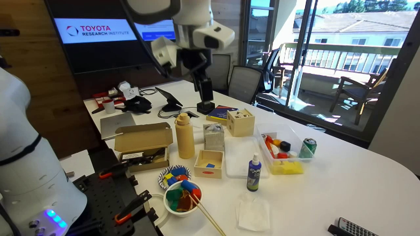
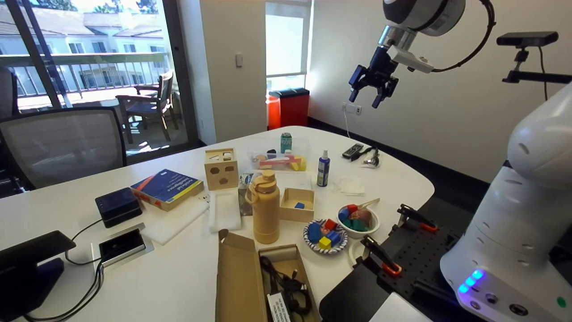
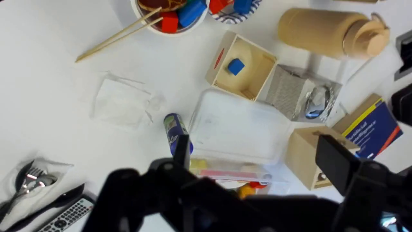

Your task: Use the chopsticks to stir the blocks in the white bowl.

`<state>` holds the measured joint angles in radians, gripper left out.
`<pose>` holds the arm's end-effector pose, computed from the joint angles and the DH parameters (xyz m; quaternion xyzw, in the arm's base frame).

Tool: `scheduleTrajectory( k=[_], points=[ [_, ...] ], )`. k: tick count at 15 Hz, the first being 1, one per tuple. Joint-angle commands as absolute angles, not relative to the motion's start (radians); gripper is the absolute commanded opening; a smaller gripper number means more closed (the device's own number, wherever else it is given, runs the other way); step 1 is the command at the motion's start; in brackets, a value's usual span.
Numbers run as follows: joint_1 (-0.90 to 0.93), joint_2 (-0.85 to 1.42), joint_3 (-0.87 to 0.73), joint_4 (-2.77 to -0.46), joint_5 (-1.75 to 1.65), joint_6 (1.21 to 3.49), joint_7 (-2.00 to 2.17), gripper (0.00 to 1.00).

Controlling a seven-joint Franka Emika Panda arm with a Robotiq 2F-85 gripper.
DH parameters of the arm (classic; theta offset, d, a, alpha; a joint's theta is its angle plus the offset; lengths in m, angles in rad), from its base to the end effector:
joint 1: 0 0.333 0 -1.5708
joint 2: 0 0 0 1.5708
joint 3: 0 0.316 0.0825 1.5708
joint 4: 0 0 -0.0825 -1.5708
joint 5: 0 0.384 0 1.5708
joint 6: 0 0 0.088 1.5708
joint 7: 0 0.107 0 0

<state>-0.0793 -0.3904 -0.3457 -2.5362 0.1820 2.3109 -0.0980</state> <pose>0.3927 -0.1744 0.4170 -0.9661 0.2089 -0.0992 0.1144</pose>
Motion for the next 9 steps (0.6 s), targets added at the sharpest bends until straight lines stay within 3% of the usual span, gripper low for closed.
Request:
scheduleTrajectory(
  k=[1,4,9],
  points=[
    [-0.065,-0.128,-0.389,-2.465,0.432,2.473,-0.143,1.00],
    [-0.105,0.062,-0.371,-2.398,0.662,2.494,-0.198,1.00],
    [-0.235,0.287,-0.314,-2.299,0.651,2.470,-0.034,1.00]
  ],
)
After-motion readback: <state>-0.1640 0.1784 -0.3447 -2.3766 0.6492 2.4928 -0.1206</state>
